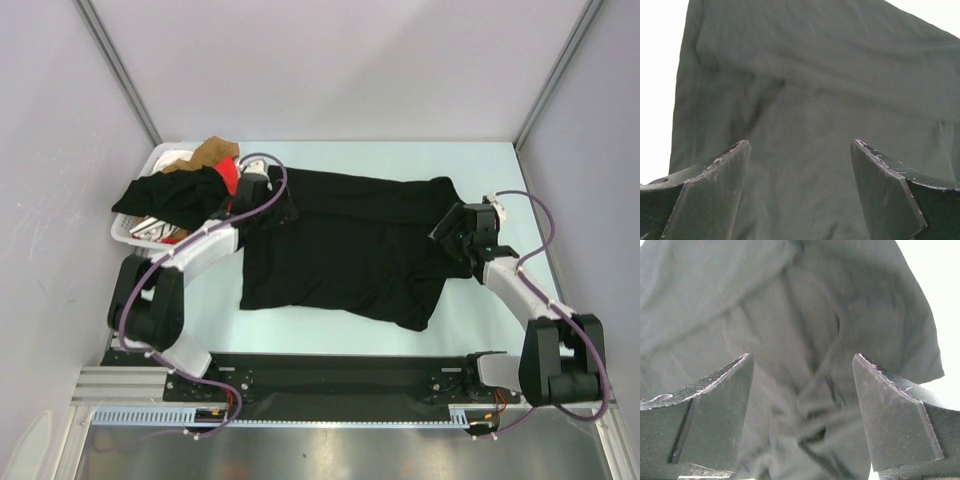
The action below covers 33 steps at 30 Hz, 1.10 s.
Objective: Fold and stack the tank tops
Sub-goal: Fold the tank top
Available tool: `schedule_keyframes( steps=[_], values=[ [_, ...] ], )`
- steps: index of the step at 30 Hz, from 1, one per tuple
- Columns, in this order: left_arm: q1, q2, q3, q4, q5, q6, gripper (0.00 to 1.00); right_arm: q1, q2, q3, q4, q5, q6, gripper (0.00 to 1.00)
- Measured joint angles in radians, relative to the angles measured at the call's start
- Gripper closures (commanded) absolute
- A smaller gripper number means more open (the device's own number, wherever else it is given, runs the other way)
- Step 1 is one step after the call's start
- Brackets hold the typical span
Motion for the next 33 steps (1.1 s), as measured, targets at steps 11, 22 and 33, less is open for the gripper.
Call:
schedule_keyframes(
  steps=[11,22,33],
  values=[
    [-0.015,-0.261,-0.338,-0.005,0.036,-0.011,0.14,0.034,-0.088,-0.034,-0.218,0.102,-0.002,0.38],
    [-0.009,-0.308,-0.469,-0.039,0.053,-0.049,0.13,0.111,-0.056,-0.054,-0.226,0.104,0.004,0.28],
    [0.011,-0.45,-0.522,-0.071,0.05,-0.054,0.12,0.217,-0.057,-0.078,-0.258,0.153,0.033,0.3]
  ],
)
